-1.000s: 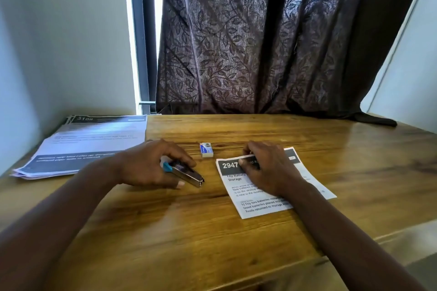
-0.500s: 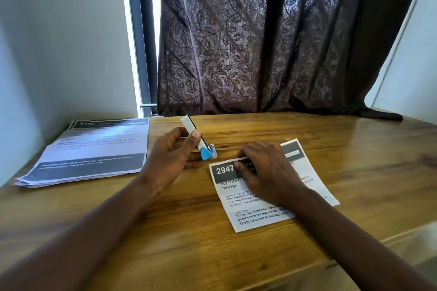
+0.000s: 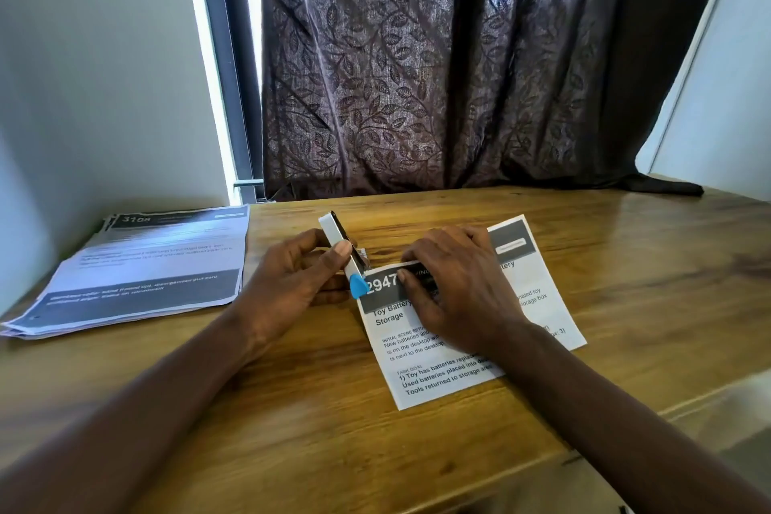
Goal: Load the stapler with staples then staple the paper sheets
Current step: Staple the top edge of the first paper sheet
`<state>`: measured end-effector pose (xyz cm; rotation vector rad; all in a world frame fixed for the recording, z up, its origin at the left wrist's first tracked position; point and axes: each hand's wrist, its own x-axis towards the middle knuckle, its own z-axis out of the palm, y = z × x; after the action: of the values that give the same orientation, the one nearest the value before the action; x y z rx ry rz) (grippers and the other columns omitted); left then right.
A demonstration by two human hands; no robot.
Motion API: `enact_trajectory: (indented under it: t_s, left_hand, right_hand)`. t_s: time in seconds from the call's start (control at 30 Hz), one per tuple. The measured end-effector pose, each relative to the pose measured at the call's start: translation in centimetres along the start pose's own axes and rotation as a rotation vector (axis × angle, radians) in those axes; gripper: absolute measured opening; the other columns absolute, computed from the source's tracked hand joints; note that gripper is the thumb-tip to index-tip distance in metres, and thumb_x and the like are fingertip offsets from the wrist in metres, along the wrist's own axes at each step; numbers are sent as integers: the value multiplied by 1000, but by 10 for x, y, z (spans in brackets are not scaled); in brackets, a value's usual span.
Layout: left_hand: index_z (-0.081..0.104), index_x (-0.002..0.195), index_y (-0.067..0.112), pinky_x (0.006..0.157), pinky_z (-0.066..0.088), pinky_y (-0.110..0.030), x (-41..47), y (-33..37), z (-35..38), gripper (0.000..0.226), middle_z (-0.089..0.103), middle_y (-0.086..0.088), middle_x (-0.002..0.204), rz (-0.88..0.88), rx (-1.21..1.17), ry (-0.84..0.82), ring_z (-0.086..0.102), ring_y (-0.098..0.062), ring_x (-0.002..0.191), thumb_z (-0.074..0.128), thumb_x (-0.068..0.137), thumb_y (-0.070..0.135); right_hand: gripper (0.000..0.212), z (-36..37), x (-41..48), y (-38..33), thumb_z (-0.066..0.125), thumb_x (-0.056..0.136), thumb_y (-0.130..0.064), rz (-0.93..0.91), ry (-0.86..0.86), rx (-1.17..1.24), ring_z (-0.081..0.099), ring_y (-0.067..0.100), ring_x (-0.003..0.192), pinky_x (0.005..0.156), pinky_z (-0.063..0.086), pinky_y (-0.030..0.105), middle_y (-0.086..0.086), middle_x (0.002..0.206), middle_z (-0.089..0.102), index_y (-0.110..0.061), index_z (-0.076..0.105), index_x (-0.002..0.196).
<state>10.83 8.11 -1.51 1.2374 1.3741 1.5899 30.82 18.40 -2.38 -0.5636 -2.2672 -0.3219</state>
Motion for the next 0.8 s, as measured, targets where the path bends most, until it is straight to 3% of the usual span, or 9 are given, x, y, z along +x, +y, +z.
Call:
enact_trajectory:
  t_s: [0.13, 0.37, 0.6, 0.8]
  left_hand:
    - [69, 115, 9, 88, 61, -52, -2, 1, 3, 38, 79, -10, 104, -1, 75, -14, 76, -29, 98, 65, 86, 35]
    - [70, 109, 7, 85, 61, -50, 1, 0, 3, 37, 80, -12, 98, -26, 148, 5, 75, -32, 97, 63, 90, 37]
    - [69, 105, 6, 67, 63, -30, 3, 1, 5, 28, 80, -10, 92, -43, 209, 7, 75, -19, 81, 59, 98, 32]
    - [62, 106, 5, 58, 58, -22, 4, 2, 13, 27, 79, -12, 90, 4, 245, 18, 76, -15, 78, 53, 101, 30]
  right_hand:
    - [23, 0, 0, -1, 55, 93, -40, -22, -7, 1, 56, 17, 95, 96, 36, 38, -2, 97, 65, -20, 63, 101]
    - [23, 0, 0, -3, 56, 93, -40, -23, -27, 7, 56, 17, 96, 96, 35, 37, -3, 97, 65, -20, 63, 101]
    - [22, 3, -2, -3, 57, 94, -41, -24, -48, 25, 54, 13, 97, 97, 32, 34, -5, 99, 65, -22, 62, 104]
    - [22, 2, 0, -2, 55, 94, -41, 7, -50, 43, 56, 14, 99, 96, 34, 35, -5, 101, 66, -22, 62, 104]
